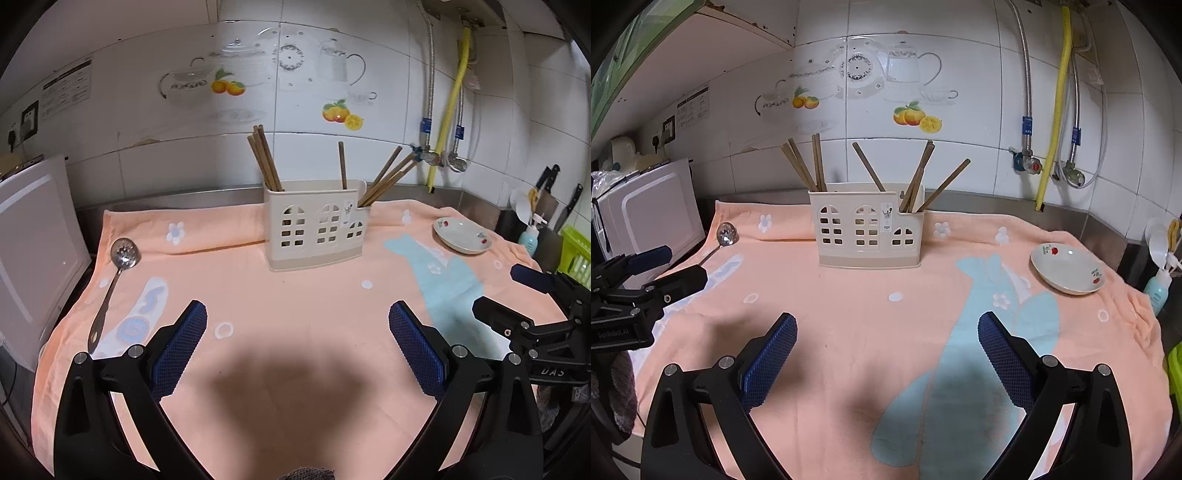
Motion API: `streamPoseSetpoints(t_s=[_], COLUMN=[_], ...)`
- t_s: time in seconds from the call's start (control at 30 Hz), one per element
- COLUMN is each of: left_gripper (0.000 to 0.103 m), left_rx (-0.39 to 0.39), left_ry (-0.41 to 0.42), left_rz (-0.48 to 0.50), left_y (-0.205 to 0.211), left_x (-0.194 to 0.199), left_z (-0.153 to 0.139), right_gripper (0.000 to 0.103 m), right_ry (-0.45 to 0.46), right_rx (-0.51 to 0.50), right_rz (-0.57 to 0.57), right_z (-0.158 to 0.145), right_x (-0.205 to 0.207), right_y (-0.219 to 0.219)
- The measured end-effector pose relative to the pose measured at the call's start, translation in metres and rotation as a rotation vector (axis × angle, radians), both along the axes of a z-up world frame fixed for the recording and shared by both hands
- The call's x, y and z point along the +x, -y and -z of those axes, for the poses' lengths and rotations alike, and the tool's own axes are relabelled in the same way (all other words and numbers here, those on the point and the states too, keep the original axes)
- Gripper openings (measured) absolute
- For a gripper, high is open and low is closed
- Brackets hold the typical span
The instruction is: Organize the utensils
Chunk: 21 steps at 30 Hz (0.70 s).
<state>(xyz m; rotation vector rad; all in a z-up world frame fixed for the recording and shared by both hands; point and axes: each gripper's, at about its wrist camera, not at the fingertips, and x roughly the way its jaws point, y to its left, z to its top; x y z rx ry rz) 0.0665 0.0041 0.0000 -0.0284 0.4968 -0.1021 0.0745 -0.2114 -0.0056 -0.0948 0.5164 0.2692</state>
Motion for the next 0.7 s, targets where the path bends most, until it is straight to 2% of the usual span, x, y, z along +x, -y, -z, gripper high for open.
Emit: streamPoseSetpoints(t_s=[0.43,0.7], left_gripper=[0.098,0.098], left_rx=[0.015,-0.014], left_ry=[-0.016,-0.024], left_rz=[-0.053,-0.089], left_y=[0.006,0.0], left_x=[-0.023,-0.037], left_z=[0.009,0.018], right_gripper=[0.095,0.095], right_ry=[-0.006,-0.014], right_rx=[0.01,0.005], right_rz=[-0.013,-0.011], right_z=[0.006,0.013], right_x=[-0.015,-0.025], right_y=[0.005,0.006])
